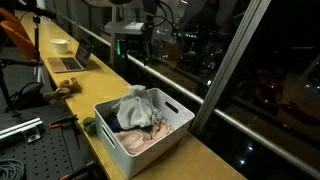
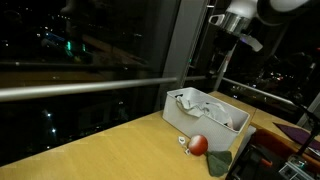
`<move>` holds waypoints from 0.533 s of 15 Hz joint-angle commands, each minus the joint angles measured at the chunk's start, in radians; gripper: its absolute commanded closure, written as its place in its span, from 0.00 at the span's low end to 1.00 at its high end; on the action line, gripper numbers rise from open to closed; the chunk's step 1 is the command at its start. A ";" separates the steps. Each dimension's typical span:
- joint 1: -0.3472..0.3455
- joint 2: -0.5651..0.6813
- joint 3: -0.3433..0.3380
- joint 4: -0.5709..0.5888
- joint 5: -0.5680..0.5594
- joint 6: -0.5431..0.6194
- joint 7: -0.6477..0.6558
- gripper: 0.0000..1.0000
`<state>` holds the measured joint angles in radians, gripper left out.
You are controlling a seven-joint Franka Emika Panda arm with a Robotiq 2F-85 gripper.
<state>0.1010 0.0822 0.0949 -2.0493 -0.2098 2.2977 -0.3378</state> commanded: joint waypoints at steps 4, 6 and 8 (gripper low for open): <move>0.084 0.130 0.091 0.066 -0.035 -0.123 -0.095 0.00; 0.104 0.156 0.113 0.088 -0.048 -0.192 -0.137 0.00; 0.126 0.196 0.129 0.123 -0.075 -0.275 -0.163 0.00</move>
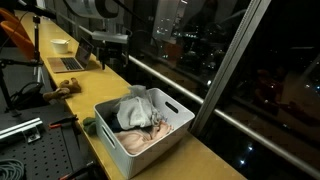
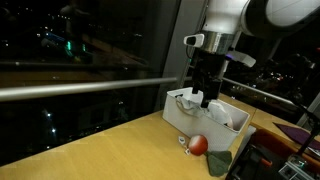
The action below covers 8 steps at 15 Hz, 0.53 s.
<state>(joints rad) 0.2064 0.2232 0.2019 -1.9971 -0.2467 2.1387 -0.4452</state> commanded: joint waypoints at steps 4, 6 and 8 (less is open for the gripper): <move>0.057 0.135 0.036 0.153 -0.126 -0.289 -0.119 0.00; 0.067 0.186 0.036 0.190 -0.178 -0.344 -0.162 0.00; 0.071 0.235 0.032 0.220 -0.214 -0.355 -0.200 0.00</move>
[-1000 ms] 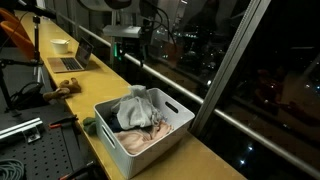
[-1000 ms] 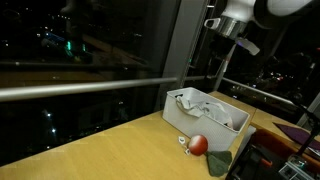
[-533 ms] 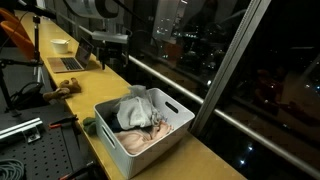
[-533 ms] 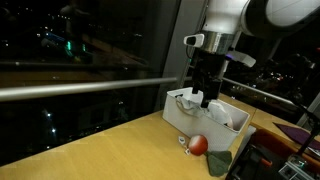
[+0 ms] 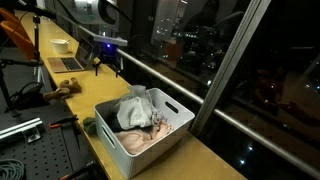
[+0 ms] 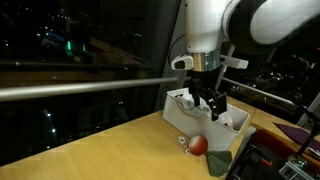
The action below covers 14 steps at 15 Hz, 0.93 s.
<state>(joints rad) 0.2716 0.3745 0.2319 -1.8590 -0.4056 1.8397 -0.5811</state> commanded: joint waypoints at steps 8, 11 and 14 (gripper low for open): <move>-0.024 0.227 -0.019 0.090 -0.089 0.047 -0.129 0.00; -0.050 0.242 -0.025 0.045 -0.079 0.109 -0.128 0.00; -0.069 0.264 -0.029 0.021 -0.080 0.151 -0.128 0.00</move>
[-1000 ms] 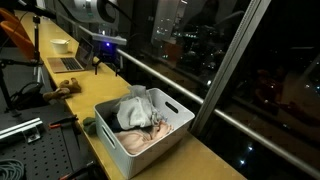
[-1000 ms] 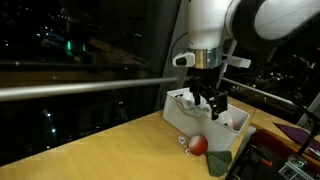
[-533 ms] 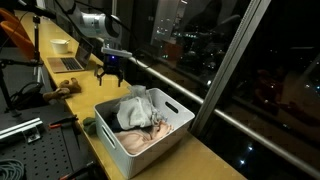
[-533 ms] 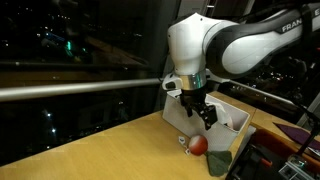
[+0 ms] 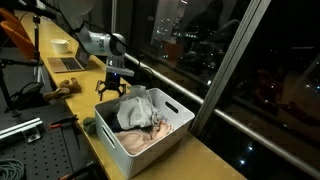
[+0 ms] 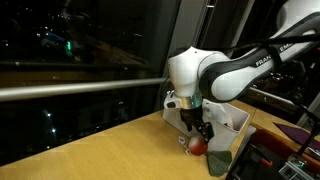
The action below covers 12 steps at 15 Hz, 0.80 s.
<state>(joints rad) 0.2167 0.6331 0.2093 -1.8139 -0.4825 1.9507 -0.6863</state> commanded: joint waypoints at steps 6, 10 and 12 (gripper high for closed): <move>-0.038 0.031 -0.013 -0.049 -0.005 0.081 -0.026 0.00; -0.046 0.035 -0.016 -0.059 -0.002 0.089 -0.028 0.44; -0.048 0.034 -0.017 -0.064 -0.001 0.097 -0.027 0.58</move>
<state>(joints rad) 0.1746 0.6670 0.1993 -1.8675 -0.4825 2.0209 -0.6907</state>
